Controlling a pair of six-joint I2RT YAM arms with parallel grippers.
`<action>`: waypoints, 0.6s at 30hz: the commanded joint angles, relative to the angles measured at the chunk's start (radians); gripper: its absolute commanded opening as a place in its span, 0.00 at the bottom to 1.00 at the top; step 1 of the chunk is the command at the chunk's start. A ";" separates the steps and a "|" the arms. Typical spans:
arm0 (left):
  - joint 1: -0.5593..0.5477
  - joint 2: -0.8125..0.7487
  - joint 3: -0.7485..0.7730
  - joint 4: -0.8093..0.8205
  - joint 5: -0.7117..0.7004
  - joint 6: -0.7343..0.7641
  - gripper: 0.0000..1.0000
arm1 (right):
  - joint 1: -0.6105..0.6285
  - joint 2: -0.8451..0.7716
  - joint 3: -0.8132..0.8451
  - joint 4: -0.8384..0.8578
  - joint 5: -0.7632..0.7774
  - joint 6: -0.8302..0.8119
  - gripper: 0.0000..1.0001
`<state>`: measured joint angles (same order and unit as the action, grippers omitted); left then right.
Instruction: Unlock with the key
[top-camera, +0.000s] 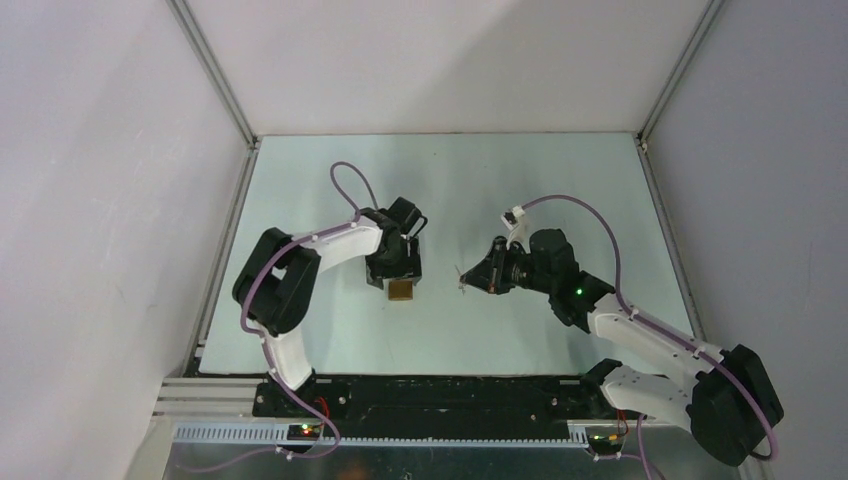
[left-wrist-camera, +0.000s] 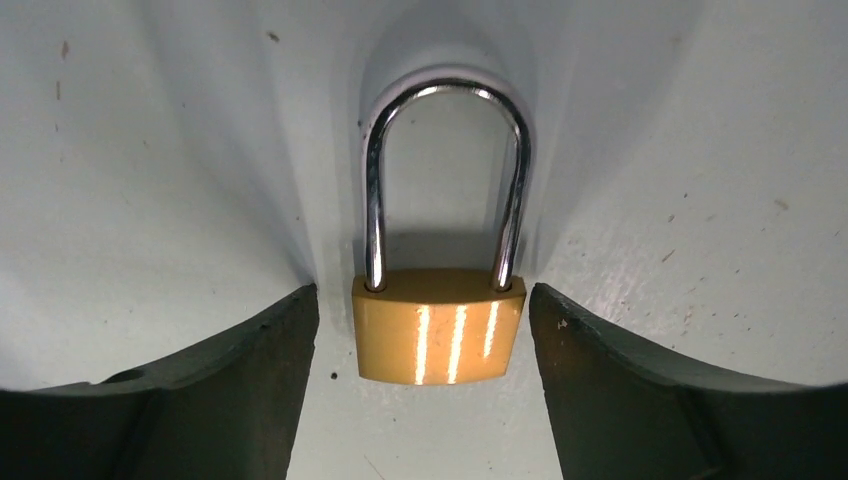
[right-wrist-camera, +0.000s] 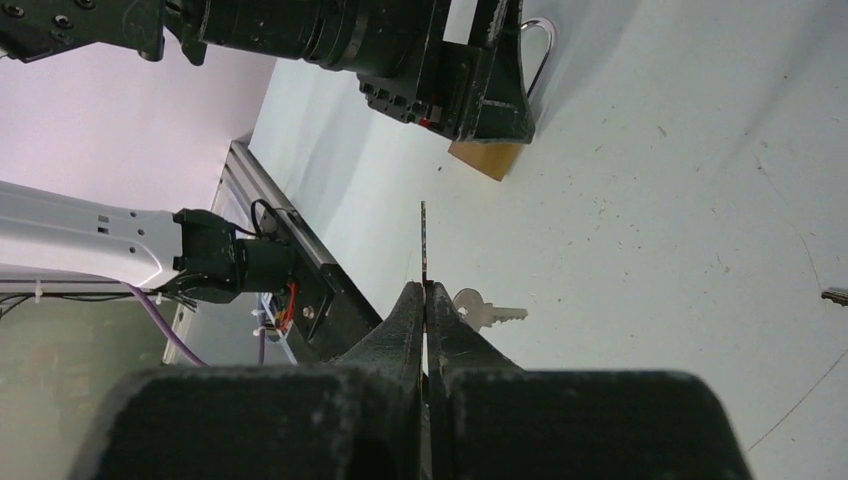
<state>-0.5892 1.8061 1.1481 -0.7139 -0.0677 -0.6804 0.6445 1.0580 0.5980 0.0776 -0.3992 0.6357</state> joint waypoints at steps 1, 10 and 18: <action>-0.004 0.039 0.048 0.009 -0.061 0.007 0.81 | 0.010 -0.034 -0.006 0.031 0.037 0.013 0.00; -0.024 0.072 0.039 0.003 -0.079 -0.008 0.74 | 0.022 -0.054 -0.019 0.031 0.059 0.020 0.00; -0.049 0.080 0.034 -0.007 -0.082 -0.032 0.71 | 0.034 -0.051 -0.026 0.037 0.074 0.015 0.00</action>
<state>-0.6174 1.8439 1.1862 -0.7189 -0.1459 -0.6827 0.6670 1.0225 0.5755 0.0792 -0.3492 0.6540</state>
